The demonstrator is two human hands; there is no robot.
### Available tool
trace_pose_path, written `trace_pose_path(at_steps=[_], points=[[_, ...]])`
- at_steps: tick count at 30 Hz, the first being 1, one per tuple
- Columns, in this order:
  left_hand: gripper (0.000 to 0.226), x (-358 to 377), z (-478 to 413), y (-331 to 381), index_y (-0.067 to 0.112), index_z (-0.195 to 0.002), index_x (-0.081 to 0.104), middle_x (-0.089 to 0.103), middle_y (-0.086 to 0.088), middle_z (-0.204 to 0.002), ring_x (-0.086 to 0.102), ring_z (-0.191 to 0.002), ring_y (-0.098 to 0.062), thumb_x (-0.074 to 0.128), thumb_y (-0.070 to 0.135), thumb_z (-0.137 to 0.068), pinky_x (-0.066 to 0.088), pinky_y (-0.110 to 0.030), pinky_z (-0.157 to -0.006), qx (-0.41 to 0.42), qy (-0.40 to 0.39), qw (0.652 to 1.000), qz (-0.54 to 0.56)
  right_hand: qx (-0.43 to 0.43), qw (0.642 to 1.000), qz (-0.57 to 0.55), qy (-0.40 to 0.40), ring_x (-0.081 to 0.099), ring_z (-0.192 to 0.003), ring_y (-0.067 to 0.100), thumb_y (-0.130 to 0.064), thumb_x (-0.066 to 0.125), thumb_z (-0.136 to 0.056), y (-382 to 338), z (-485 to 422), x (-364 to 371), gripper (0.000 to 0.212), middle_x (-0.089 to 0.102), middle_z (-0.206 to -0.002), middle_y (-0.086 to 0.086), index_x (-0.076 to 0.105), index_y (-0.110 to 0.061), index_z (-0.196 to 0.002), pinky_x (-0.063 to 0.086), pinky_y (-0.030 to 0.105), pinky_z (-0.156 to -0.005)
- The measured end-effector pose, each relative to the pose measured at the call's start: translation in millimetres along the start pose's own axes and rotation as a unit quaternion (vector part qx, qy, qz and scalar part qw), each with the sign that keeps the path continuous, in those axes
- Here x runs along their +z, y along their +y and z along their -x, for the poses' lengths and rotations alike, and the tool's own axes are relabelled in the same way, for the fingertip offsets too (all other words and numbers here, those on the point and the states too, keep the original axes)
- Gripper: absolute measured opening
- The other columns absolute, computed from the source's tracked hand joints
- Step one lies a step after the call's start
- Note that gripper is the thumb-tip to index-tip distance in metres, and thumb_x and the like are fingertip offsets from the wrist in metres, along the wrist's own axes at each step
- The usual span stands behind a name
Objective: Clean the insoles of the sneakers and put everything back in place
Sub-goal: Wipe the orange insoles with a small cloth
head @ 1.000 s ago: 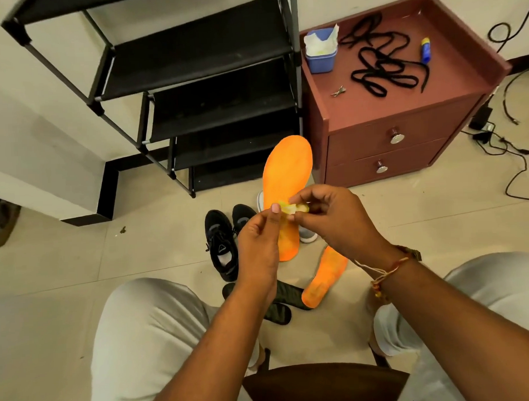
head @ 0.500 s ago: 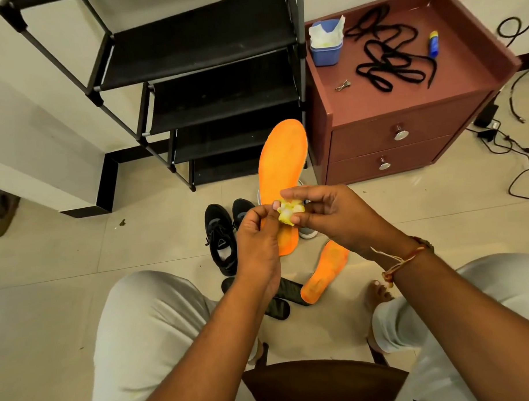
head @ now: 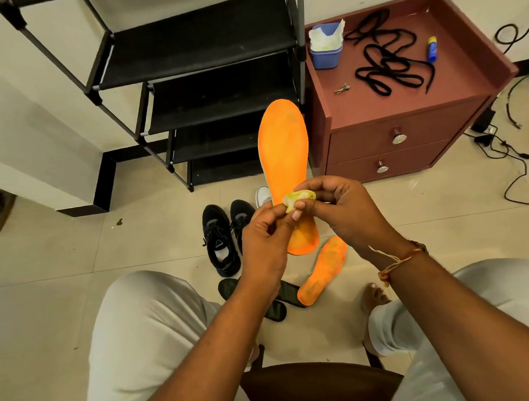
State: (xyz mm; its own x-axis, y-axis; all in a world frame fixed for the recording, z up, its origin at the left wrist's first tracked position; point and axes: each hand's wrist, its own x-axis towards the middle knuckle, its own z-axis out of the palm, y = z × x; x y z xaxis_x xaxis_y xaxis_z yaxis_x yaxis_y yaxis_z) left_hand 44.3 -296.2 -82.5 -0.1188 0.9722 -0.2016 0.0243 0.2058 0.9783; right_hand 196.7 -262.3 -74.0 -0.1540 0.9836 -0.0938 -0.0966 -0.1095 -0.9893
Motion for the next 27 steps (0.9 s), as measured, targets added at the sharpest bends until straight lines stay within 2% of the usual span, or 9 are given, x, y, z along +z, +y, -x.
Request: trace_pose_path(at_steps=[4, 6, 11, 14, 16, 17, 20, 24, 27], points=[[0.029, -1.1, -1.1, -1.9, 0.017, -0.118, 0.072, 0.071, 0.001, -0.118, 0.066, -0.113, -0.014, 0.074, 0.017, -0.089, 0.056, -0.04, -0.098, 0.002, -0.001, 1.0, -0.015, -0.011, 1.0, -0.012, 0.02, 0.072, -0.096, 0.013, -0.001, 0.072, -0.085, -1.3, -1.8, 2.3, 0.021, 0.077, -0.1, 0.003, 0.073, -0.006, -0.106, 0.055, 0.021, -0.08], [0.034, -1.4, -1.2, -0.4, 0.025, -0.119, 0.067, 0.071, 0.005, -0.117, 0.069, -0.108, -0.011, 0.073, 0.009, -0.089, 0.058, -0.042, -0.095, -0.014, -0.003, 1.0, 0.011, -0.008, 0.999, -0.035, 0.036, 0.072, -0.1, 0.017, -0.004, 0.071, -0.087, -1.2, -3.2, 1.4, 0.021, 0.076, -0.103, 0.006, 0.073, -0.01, -0.107, 0.057, 0.026, -0.083], [0.073, -6.0, -10.1, 1.0, 0.035, -0.145, 0.036, 0.061, -0.003, -0.133, 0.068, -0.112, -0.017, 0.069, 0.0, -0.091, 0.059, -0.041, -0.088, -0.081, -0.019, 0.989, 0.119, 0.028, 0.994, -0.092, 0.048, 0.07, -0.105, 0.024, -0.005, 0.066, -0.092, 1.9, -4.5, 0.6, 0.022, 0.072, -0.113, 0.01, 0.074, -0.016, -0.109, 0.059, 0.037, -0.085], [0.052, -6.9, -13.0, 7.8, 0.017, -0.143, 0.047, 0.069, -0.008, -0.125, 0.071, -0.105, -0.021, 0.058, -0.003, -0.096, 0.06, -0.037, -0.08, -0.125, -0.052, 0.969, 0.207, 0.027, 0.997, -0.071, 0.033, 0.071, -0.102, 0.021, -0.001, 0.065, -0.092, 1.5, -3.4, 4.4, 0.025, 0.072, -0.114, 0.013, 0.072, -0.013, -0.113, 0.059, 0.034, -0.082], [0.036, -6.2, -12.2, 13.8, 0.01, -0.135, 0.054, 0.073, -0.011, -0.115, 0.072, -0.098, -0.022, 0.053, 0.004, -0.1, 0.061, -0.036, -0.076, -0.148, -0.083, 0.95, 0.262, 0.012, 0.998, -0.056, 0.031, 0.072, -0.096, 0.018, 0.002, 0.067, -0.09, -0.1, -2.8, 6.0, 0.027, 0.071, -0.11, 0.012, 0.069, -0.01, -0.114, 0.059, 0.032, -0.079], [0.035, -6.4, -11.4, 15.4, 0.008, -0.136, 0.054, 0.071, -0.014, -0.118, 0.071, -0.1, -0.024, 0.053, 0.011, -0.101, 0.061, -0.04, -0.079, -0.162, -0.093, 0.938, 0.291, 0.007, 0.998, -0.053, 0.032, 0.072, -0.094, 0.018, 0.002, 0.069, -0.089, -0.5, -2.2, 6.9, 0.026, 0.071, -0.106, 0.012, 0.067, -0.01, -0.112, 0.06, 0.033, -0.078], [0.056, -6.9, -10.2, 14.0, 0.014, -0.146, 0.045, 0.059, -0.02, -0.138, 0.061, -0.115, -0.032, 0.054, 0.041, -0.098, 0.054, -0.052, -0.094, -0.186, -0.13, 0.922, 0.313, 0.002, 0.999, -0.025, 0.034, 0.072, -0.09, 0.019, 0.0, 0.074, -0.085, 0.1, -1.2, 9.8, 0.023, 0.073, -0.098, 0.01, 0.065, -0.012, -0.103, 0.06, 0.035, -0.076], [0.064, -6.1, -12.5, 7.2, 0.017, -0.146, 0.047, 0.063, -0.017, -0.132, 0.065, -0.107, -0.029, 0.049, 0.056, -0.095, 0.055, -0.048, -0.089, -0.204, -0.101, 0.927, 0.298, -0.003, 0.999, -0.022, 0.043, 0.072, -0.086, 0.014, 0.001, 0.072, -0.086, 1.2, 0.4, 13.6, 0.02, 0.074, -0.097, 0.01, 0.067, -0.008, -0.103, 0.057, 0.027, -0.072], [0.07, -7.8, -15.8, 6.6, 0.016, -0.142, 0.052, 0.063, -0.016, -0.135, 0.067, -0.109, -0.027, 0.041, 0.066, -0.094, 0.054, -0.043, -0.09, -0.201, -0.071, 0.933, 0.29, -0.019, 0.998, -0.014, 0.058, 0.072, -0.084, 0.013, 0.002, 0.07, -0.087, 2.0, 1.3, 15.0, 0.017, 0.074, -0.095, 0.011, 0.069, -0.002, -0.104, 0.058, 0.026, -0.072]])
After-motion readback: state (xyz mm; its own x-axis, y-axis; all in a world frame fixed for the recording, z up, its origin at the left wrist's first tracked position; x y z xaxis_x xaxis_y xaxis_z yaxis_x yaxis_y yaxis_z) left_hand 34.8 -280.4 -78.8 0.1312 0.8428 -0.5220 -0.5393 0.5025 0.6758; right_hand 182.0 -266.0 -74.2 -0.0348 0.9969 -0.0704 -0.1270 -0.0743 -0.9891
